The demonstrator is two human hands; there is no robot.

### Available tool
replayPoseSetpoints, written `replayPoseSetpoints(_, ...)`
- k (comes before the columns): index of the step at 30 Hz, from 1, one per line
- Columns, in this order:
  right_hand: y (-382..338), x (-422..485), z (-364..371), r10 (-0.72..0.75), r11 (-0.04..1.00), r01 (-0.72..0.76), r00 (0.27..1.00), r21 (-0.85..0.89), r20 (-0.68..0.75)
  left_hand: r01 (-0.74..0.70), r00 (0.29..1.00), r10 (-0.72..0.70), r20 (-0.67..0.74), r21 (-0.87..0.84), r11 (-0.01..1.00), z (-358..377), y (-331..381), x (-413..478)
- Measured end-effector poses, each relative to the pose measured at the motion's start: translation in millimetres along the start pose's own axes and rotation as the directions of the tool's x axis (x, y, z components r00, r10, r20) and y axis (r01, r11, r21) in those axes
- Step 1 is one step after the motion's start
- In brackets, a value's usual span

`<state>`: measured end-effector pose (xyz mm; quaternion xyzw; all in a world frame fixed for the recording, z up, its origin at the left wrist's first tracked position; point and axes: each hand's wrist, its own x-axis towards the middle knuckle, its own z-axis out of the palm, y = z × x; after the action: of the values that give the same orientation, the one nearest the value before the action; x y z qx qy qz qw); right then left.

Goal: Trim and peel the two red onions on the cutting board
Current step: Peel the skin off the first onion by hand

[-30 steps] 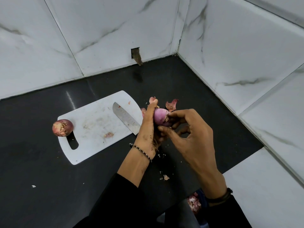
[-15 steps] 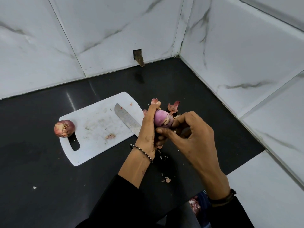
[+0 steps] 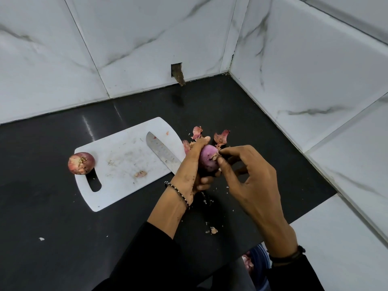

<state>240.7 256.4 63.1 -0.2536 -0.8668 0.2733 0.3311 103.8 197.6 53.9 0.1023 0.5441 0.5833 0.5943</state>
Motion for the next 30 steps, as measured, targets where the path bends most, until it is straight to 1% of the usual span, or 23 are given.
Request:
replayPoseSetpoints(2,2,0,-4,-0.040,0.999,0.039,0.995,0.017,0.087,0.011,1.000,-0.009,-0.028,0.060,0.998,-3,0,-1)
replayPoseSetpoints(4,5,-1,-5,-0.037,0.999,0.039,0.987,-0.009,0.159,0.028,0.997,-0.019,-0.080,0.104,0.994,-4,1,-1)
replayPoseSetpoints(10,10,1,-3,0.001,0.999,0.009,0.971,-0.040,0.237,0.063,0.981,-0.011,-0.193,0.265,0.962,0,1,-4)
replayPoseSetpoints(12,10,1,-3,-0.006,0.998,0.021,0.967,-0.054,0.255,0.072,0.975,-0.003,-0.220,0.305,0.950,1,2,-6)
replayPoseSetpoints(15,10,-1,-2,-0.032,0.995,0.054,0.966,-0.079,0.255,0.083,0.968,0.005,-0.252,0.337,0.938,3,2,-7)
replayPoseSetpoints(18,12,-6,2,-0.044,0.994,0.066,0.969,-0.082,0.242,0.090,0.969,-0.003,-0.245,0.341,0.936,-1,1,-5)
replayPoseSetpoints(21,11,-10,4,0.022,1.000,-0.023,0.987,0.004,0.161,0.084,0.985,-0.033,-0.171,0.303,0.949,-6,3,-3)
replayPoseSetpoints(23,9,-10,4,0.056,0.997,-0.062,0.989,0.043,0.137,0.091,0.987,-0.048,-0.153,0.285,0.954,-6,2,-2)
replayPoseSetpoints(30,8,-9,4,0.009,1.000,-0.009,0.983,0.001,0.184,0.109,0.981,-0.054,-0.186,0.298,0.948,-4,-1,-2)
